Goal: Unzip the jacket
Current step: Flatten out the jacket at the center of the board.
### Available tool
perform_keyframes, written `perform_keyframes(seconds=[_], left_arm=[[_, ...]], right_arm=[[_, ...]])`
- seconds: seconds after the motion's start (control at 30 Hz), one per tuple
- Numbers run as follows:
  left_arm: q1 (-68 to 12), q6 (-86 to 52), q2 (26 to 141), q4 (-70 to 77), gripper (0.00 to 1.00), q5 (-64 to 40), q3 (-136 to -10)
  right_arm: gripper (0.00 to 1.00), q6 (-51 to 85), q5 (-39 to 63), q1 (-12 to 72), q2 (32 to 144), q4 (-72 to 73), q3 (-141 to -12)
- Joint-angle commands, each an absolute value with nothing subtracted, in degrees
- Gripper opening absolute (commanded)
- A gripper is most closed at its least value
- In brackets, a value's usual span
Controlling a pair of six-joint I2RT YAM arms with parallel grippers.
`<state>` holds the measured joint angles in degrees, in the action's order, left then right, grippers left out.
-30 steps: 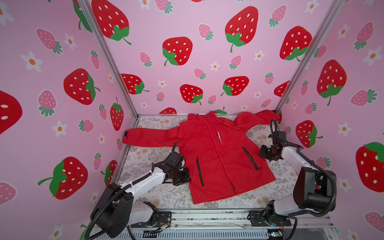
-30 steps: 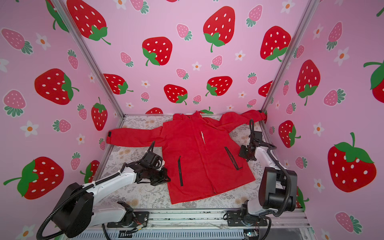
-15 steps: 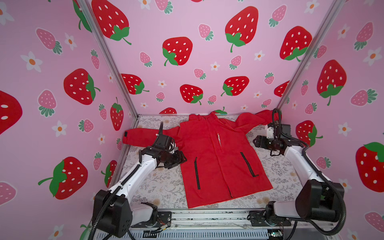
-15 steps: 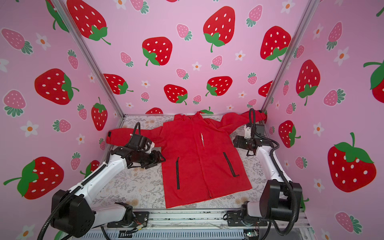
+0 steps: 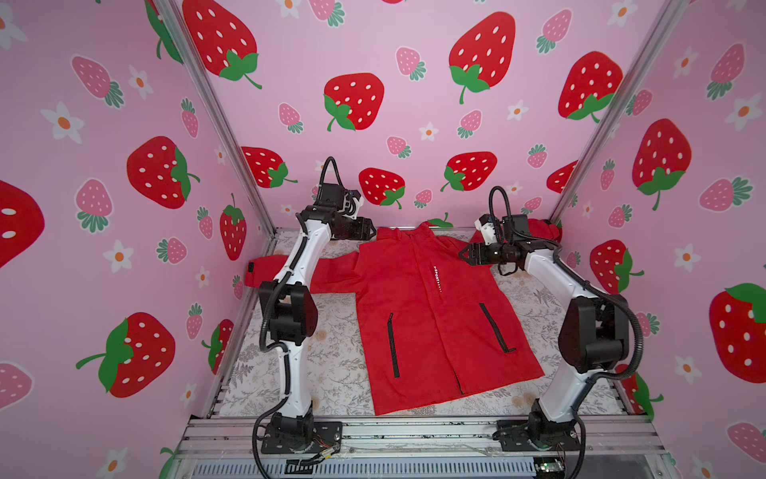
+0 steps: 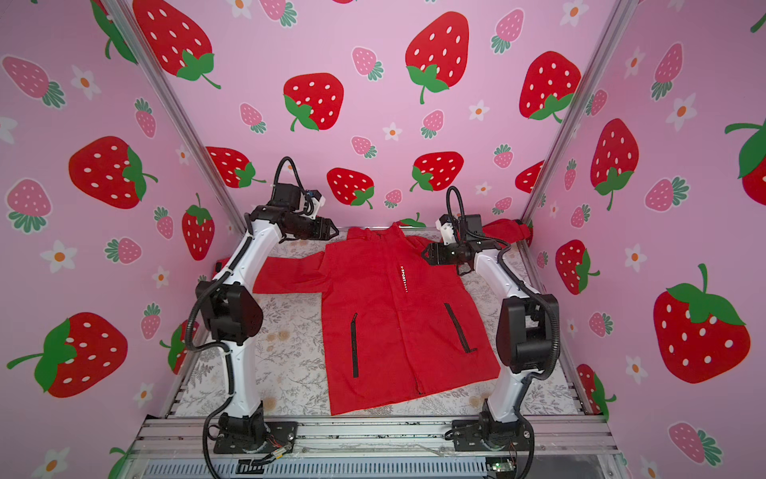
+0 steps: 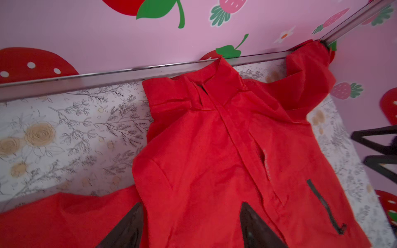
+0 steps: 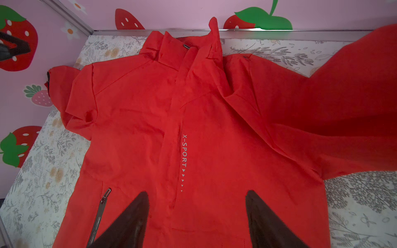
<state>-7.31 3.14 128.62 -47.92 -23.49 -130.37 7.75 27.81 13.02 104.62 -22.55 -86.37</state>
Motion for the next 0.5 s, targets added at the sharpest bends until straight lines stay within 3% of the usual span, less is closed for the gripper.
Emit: perform_keyframes(seconds=[0.0, 0.17, 0.27, 0.33, 0.47], left_arm=[[-5.5, 13.2, 134.7, -53.3, 0.72, -27.0, -137.2], [-5.1, 9.5, 138.5, -47.2, 0.72, -30.0, -135.5], [-4.8, 9.0, 139.8, -46.1, 0.66, -33.9, -134.5], [-4.6, 8.3, 140.8, -46.5, 0.54, -36.8, -134.7], [-3.8, 7.0, 141.3, -46.3, 0.16, -46.6, -132.1]], right_arm=[[0.74, 4.6, 30.4, 13.0, 105.0, -24.5, -88.9], [0.75, 4.8, 31.0, 13.1, 105.6, -24.8, -88.3], [0.75, 5.4, 30.6, 13.1, 105.6, -25.0, -87.4], [0.75, 5.6, 30.0, 13.1, 106.0, -25.5, -87.1], [0.72, 6.8, 26.7, 13.5, 107.6, -28.0, -87.9]])
